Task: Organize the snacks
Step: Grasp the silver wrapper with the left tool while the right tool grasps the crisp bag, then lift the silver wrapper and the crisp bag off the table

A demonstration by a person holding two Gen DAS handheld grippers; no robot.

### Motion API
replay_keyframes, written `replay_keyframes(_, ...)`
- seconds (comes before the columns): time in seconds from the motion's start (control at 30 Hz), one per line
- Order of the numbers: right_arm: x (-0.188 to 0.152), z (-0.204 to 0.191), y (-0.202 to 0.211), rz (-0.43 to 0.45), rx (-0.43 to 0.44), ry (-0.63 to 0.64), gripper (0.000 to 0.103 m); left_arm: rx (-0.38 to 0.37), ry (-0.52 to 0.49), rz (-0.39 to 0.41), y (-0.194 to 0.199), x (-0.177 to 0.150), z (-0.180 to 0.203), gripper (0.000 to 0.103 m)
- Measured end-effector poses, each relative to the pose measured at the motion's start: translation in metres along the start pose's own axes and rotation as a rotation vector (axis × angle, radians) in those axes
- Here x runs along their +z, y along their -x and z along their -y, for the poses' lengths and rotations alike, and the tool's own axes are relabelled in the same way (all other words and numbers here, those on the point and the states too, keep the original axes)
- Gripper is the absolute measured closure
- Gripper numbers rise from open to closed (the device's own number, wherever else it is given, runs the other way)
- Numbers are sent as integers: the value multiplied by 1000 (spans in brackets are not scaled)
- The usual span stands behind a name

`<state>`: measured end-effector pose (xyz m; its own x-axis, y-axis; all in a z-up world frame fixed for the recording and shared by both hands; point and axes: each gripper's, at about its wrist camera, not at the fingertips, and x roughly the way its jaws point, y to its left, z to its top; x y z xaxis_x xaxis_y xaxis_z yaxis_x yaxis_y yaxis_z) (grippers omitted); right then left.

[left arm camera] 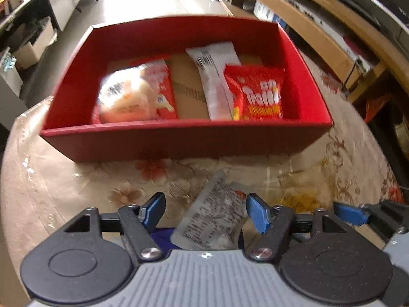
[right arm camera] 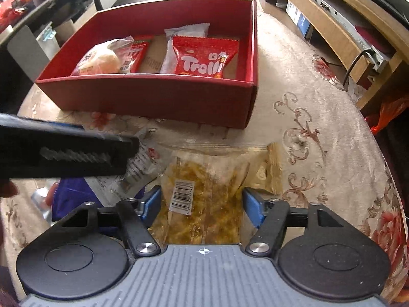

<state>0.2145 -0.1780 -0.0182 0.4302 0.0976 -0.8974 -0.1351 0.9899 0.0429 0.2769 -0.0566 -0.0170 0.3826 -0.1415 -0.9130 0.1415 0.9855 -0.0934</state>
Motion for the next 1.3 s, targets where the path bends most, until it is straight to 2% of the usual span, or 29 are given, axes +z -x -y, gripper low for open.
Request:
replay_keyframes(0.3, -2, 31, 11, 7, -12, -42, 34, 8, -49, -56, -22, -5, 15, 33)
replay_keyframes(0.47, -2, 37, 8, -7, -8, -54, 34, 38, -94, -34, -25, -6, 24, 33)
replay_keyframes(0.6, -3, 37, 4, -17, -7, -48, 32, 33, -100, -19, -22, -8, 24, 46)
replay_keyframes(0.7, -4, 38, 2, -20, -5, -48, 31, 18, -89, -18, -17, -9, 21, 51)
replay_keyframes(0.83, -6, 41, -3, -38, -14, -50, 23, 6, -85, -9, -10, -11, 19, 56)
replay_keyframes(1.03, -10, 38, -8, -49, -20, -50, 22, -1, -74, -39, -15, -12, 19, 49)
replay_keyframes(1.1, -9, 39, -8, -52, -21, -45, 21, -6, -77, -36, -18, -12, 21, 39)
replay_keyframes(1.13, -8, 39, -8, -54, -20, -42, 21, -4, -82, -35, -19, -12, 23, 37)
replay_keyframes(1.23, -8, 43, -7, -50, -19, -48, 21, 34, -114, -14, -22, -14, 31, 37)
replay_keyframes(1.27, -8, 44, -7, -48, -20, -51, 22, 43, -115, -10, -22, -15, 32, 40)
replay_keyframes(1.3, -8, 44, -6, -46, -22, -47, 23, 51, -123, 0, -21, -16, 33, 48)
